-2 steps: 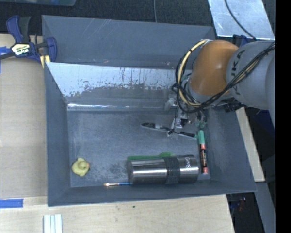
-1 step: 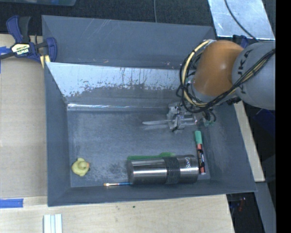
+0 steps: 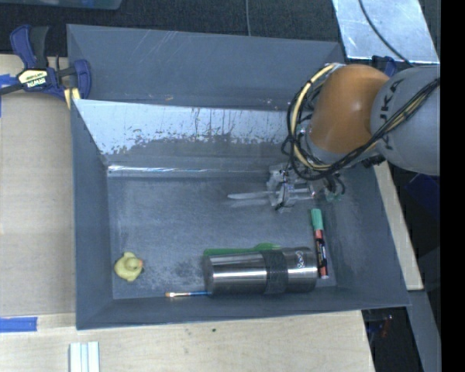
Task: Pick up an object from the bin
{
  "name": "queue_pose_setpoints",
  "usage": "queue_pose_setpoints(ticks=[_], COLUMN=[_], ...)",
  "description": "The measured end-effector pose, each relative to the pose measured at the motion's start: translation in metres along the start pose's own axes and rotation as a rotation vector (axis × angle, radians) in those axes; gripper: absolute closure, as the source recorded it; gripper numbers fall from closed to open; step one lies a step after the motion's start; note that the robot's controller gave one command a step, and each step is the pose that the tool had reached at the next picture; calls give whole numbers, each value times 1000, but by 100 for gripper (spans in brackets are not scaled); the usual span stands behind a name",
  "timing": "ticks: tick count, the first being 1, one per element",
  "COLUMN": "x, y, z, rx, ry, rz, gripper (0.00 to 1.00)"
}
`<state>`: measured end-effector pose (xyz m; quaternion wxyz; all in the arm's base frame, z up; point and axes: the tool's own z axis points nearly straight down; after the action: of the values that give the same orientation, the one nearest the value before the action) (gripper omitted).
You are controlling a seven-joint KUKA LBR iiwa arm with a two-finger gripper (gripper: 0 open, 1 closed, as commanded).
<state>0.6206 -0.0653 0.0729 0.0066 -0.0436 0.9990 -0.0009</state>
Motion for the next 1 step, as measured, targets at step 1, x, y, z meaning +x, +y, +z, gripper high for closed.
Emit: queue_pose_setpoints(ticks=[1], x=[0], y=[0], z=[-2], rx=[0], ry=[-2], rz=[0], gripper=[100])
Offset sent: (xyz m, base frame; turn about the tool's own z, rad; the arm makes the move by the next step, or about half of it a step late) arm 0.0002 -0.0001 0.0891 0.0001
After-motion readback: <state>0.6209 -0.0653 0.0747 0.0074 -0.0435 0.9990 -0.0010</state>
